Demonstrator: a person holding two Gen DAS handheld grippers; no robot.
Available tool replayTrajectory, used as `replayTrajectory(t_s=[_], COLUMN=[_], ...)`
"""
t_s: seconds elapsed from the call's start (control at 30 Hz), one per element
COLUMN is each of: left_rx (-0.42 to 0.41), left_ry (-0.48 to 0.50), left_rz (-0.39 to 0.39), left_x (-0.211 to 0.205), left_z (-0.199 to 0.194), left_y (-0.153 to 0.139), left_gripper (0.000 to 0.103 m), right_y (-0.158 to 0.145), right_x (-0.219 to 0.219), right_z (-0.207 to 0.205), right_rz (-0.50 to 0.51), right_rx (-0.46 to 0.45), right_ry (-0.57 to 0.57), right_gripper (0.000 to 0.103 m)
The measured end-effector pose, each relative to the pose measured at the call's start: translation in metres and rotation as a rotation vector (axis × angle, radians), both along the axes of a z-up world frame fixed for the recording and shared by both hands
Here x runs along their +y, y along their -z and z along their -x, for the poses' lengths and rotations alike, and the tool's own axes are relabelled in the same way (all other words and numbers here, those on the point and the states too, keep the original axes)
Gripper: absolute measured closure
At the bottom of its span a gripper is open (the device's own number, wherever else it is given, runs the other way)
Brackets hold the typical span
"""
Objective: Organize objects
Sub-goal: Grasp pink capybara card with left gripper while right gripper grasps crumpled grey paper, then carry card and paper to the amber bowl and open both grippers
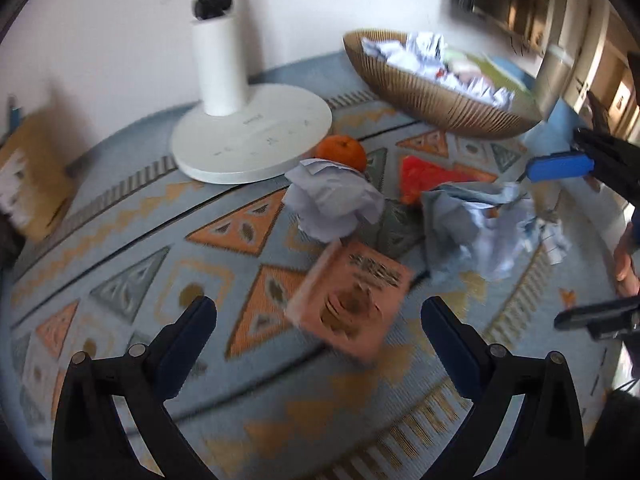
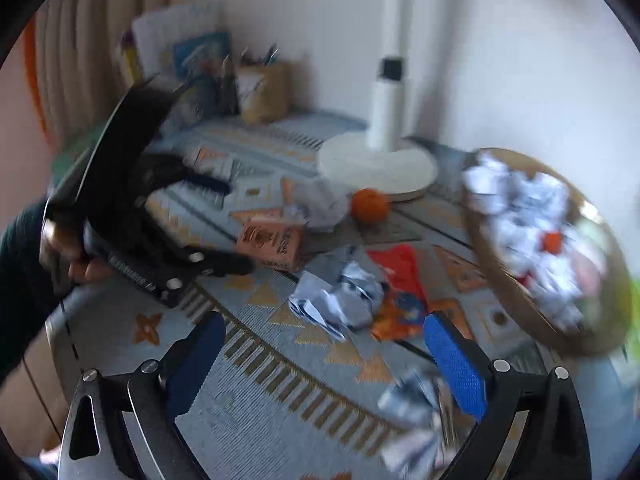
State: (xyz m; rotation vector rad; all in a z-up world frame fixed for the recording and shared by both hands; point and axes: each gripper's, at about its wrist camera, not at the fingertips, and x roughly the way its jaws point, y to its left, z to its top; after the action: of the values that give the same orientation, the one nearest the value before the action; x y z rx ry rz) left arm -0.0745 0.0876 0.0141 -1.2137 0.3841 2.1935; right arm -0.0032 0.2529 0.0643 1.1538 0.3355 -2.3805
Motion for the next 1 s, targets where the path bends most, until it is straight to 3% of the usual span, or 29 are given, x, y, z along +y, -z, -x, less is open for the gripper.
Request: replayTrajectory(t_s=[0.03,0.07,0.13,0.2,0.23,0.27,0.3,0.4,0.5,0.63,0.77,0.8,0.93,1.0], left_rx=[-0.019,-0.031,-0.006,0.01,0.01,-0.002,0.003,0.018,0.028,0.015,0.07,0.069,0.117,0.132], left_ry=[0.027,0.05,0.083,0.104,0.102,0.095,0.081,0.011,-0.127,-0.344,-0.523,-0.529,-0.5,-0.494], left_rz=[0.006,0.003,0.001,-0.007,-0.026,-0.05,-0.055,-0.058,-0.074,-0.182,-0.184,-0.198,-0.231,-0.211], left_x=[0.005,0.008,0.013,0.015,0.014,0.012,0.011,0.005,-0.01,-0.051,-0.075,-0.077,-0.079,-0.076], left_z=[0.004,0.005,0.0,-0.005,-0.006,-0.007,-0.008,-0.018,-0.033,-0.056,-0.069,-0.07,-0.078,-0.079], left_y=[0.004,0.007,0.007,0.007,0.006,0.005,0.005,0.005,-0.004,-0.015,-0.004,-0.002,-0.006,-0.007], left_gripper=[0.004,0.02,0.033,0.057,0.062,0.064,0.064,0.064,0.064,0.064,0.065,0.065,0.064,0.064], right_y=[0.004,0.007,0.01,0.016,0.018,0.021,0.024,0.02,0.007,0.007,0.033,0.036,0.026,0.02], right_x=[-0.002,-0.004,-0.006,-0.008,-0.008,-0.008,-0.008,0.0,0.017,0.037,0.045,0.046,0.052,0.049], right_z=[0.005,0.012,0.018,0.02,0.024,0.025,0.026,0.021,0.009,-0.017,-0.018,-0.02,-0.031,-0.04], right_rz=[-0.01,-0.02,-0.026,-0.041,-0.05,-0.052,-0.048,0.0,0.138,0.274,0.383,0.399,0.445,0.367], right_rx=[-0.008,-0.011,-0.013,-0.002,0.0,-0.006,-0.026,-0.014,-0.052,-0.134,-0.253,-0.263,-0.274,-0.223], right_ry=[-0.006,-0.007,-0.015,-0.021,-0.018,-0.019,-0.021,0.01,0.059,0.178,0.297,0.301,0.233,0.214], right_gripper=[0.004,0.004,0.004,0.004,0.015,0.028,0.053,0.059,0.059,0.059,0.053,0.043,0.02,0.003])
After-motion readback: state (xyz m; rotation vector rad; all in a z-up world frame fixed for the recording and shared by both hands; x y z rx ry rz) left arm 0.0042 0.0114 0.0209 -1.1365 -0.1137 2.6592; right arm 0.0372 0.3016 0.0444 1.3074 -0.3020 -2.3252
